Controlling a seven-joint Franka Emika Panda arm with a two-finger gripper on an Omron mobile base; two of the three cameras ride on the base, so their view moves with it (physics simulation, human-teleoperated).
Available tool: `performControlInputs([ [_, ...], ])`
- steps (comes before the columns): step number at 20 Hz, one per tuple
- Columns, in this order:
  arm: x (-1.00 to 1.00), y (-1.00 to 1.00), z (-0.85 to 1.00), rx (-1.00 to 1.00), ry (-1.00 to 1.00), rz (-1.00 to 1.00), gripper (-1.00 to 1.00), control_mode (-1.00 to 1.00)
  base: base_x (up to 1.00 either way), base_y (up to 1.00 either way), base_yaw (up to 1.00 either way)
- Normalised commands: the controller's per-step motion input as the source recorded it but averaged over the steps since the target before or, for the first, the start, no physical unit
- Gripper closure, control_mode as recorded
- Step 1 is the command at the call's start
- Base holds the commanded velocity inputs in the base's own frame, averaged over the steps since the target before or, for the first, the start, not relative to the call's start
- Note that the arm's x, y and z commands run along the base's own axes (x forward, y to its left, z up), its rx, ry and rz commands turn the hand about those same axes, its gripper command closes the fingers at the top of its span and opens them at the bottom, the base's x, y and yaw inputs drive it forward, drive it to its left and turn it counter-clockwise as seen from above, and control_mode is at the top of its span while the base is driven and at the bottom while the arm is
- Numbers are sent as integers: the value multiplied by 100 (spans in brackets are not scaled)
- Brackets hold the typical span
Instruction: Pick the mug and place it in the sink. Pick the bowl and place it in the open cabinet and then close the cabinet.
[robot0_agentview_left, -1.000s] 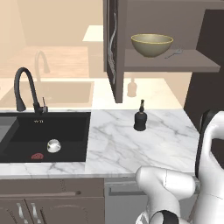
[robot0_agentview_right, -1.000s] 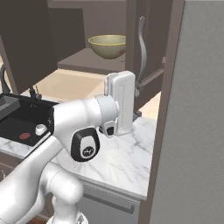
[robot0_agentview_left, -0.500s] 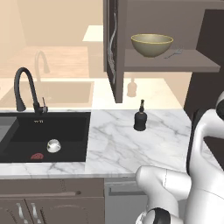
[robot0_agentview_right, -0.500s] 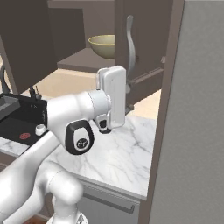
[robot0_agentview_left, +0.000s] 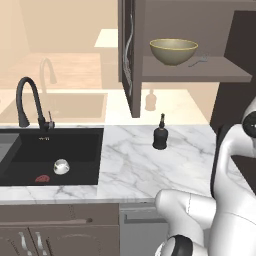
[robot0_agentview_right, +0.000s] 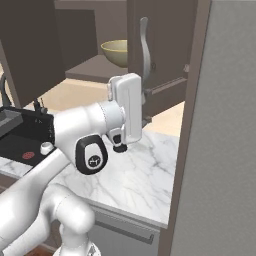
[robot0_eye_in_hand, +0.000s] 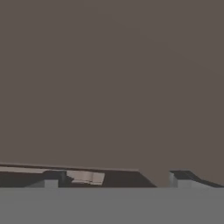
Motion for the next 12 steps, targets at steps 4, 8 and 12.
performControlInputs([
  [4,39,14,0,9,7,3,-100,-100,0,0,0],
  [8,42,13,0,14,7,6,-100,-100,0,0,0],
  [12,48,14,0,17,8,7,-100,-100,0,0,0],
])
